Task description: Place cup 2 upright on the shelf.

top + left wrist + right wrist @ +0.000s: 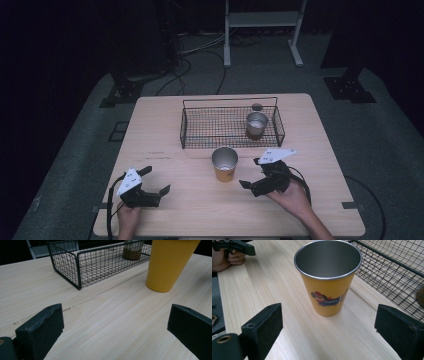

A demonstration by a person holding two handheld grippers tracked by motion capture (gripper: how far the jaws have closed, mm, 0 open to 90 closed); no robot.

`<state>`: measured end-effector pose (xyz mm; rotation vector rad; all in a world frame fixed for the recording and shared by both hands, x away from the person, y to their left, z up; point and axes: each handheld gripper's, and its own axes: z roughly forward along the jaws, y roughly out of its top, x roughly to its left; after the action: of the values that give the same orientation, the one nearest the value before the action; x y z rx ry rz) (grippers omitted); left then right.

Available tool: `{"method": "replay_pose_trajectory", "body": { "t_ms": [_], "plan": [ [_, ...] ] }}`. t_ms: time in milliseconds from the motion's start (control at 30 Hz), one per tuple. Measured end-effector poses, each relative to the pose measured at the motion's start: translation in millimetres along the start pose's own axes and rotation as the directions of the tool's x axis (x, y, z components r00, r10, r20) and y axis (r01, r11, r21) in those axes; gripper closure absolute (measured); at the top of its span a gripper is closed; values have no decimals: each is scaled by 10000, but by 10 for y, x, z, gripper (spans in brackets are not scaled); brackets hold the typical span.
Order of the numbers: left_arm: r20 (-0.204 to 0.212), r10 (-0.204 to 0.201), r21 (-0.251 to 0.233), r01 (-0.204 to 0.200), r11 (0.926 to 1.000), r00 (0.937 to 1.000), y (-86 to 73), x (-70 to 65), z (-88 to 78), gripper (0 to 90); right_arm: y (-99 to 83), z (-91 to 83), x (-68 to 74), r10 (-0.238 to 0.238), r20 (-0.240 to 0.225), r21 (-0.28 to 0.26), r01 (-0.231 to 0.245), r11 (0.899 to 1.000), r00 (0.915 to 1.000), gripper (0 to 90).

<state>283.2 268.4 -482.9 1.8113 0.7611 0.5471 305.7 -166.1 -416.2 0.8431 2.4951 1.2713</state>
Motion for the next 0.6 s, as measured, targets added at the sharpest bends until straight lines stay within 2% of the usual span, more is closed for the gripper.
{"method": "replay_pose_trajectory", "body": {
  "t_ms": [600],
  "plan": [
    [-4,4,4,-4,10000,10000,1,-1,-2,0,69,145,19,120,-43,328,-119,9994,9999,23]
  ]
}}
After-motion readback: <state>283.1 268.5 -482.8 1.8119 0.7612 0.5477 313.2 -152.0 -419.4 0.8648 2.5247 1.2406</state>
